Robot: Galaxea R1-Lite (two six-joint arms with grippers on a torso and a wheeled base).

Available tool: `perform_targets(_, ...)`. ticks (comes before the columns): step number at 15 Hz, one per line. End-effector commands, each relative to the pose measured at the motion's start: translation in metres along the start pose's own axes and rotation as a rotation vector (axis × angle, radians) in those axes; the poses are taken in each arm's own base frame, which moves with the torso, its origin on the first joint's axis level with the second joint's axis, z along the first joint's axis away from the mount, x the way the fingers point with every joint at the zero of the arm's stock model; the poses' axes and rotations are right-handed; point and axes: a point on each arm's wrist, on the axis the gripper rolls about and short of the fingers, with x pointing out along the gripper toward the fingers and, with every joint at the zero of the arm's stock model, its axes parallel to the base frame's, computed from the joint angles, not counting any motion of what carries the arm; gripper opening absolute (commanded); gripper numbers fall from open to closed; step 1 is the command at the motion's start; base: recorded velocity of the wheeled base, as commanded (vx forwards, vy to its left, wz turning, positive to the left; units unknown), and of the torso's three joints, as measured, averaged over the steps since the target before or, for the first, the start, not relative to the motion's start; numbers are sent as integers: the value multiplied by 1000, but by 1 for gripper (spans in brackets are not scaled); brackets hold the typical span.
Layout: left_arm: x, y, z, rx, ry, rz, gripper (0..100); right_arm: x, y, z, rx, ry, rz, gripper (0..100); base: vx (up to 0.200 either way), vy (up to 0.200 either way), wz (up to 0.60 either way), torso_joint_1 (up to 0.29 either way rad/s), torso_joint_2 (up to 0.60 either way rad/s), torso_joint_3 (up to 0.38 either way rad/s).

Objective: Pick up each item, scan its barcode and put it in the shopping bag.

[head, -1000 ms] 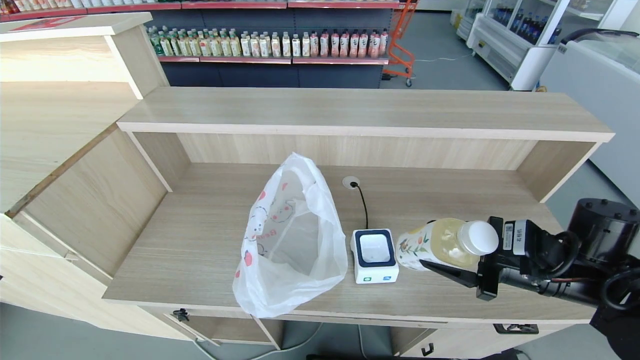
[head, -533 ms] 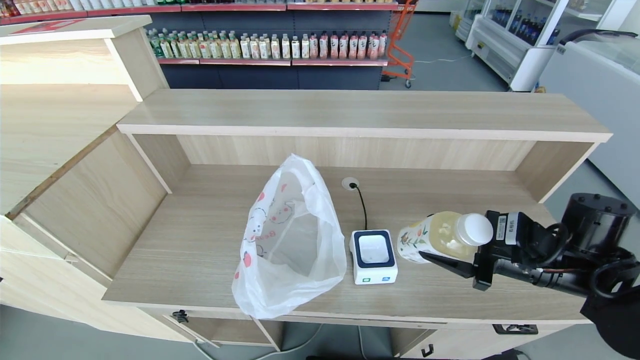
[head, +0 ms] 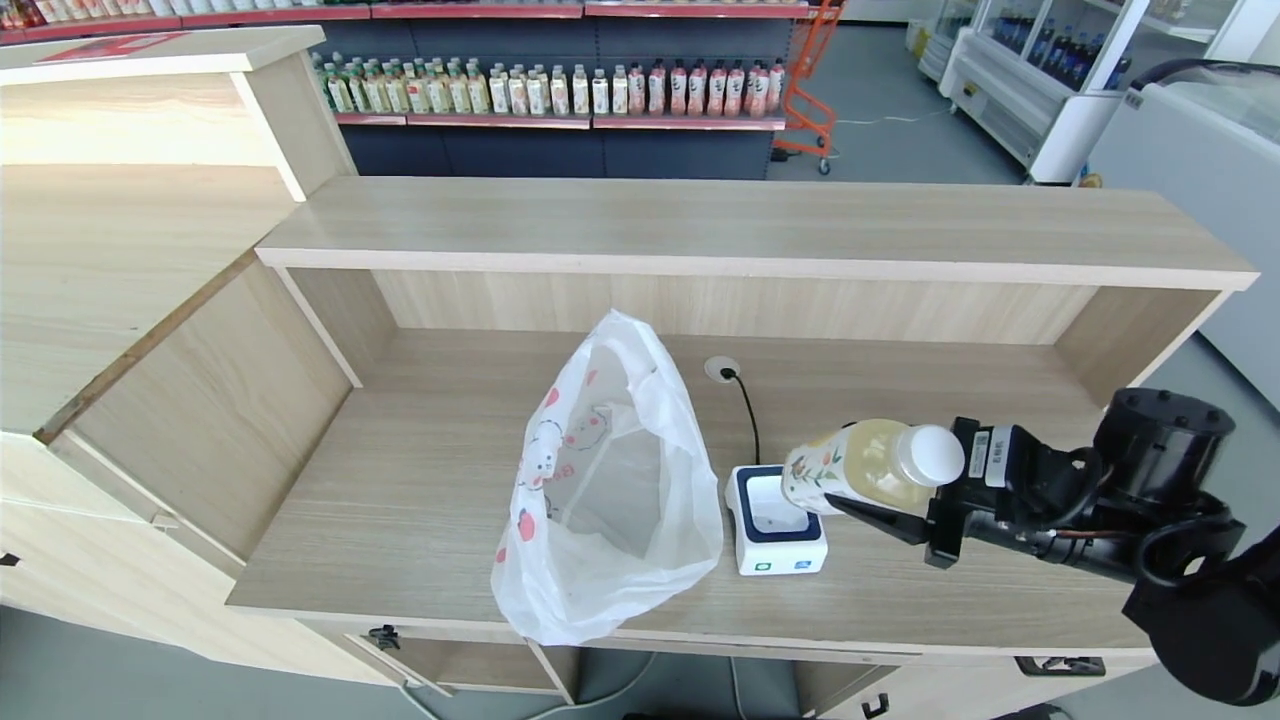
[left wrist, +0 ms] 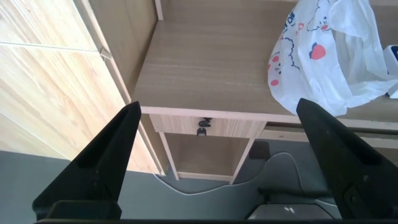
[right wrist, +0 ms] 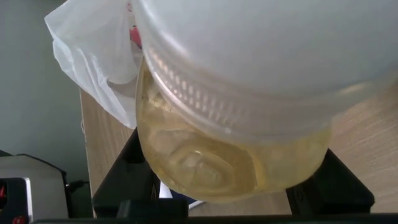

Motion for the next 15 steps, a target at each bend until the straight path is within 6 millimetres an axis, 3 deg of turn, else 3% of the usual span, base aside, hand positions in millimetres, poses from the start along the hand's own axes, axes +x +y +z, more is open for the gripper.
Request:
perform_targets(1, 0, 0, 0, 0, -1, 1, 100, 3, 3, -26, 29, 37, -1, 0, 0, 0, 0, 0, 0, 0)
perform_targets(10, 0, 0, 0, 0, -1, 1, 100, 29, -5, -68, -40, 32, -11, 0, 0, 0, 0, 0, 0, 0)
perform_targets(15, 0, 0, 0, 0, -1, 1, 100, 40, -1, -80, -58, 29, 8, 0, 0, 0, 0, 0, 0, 0)
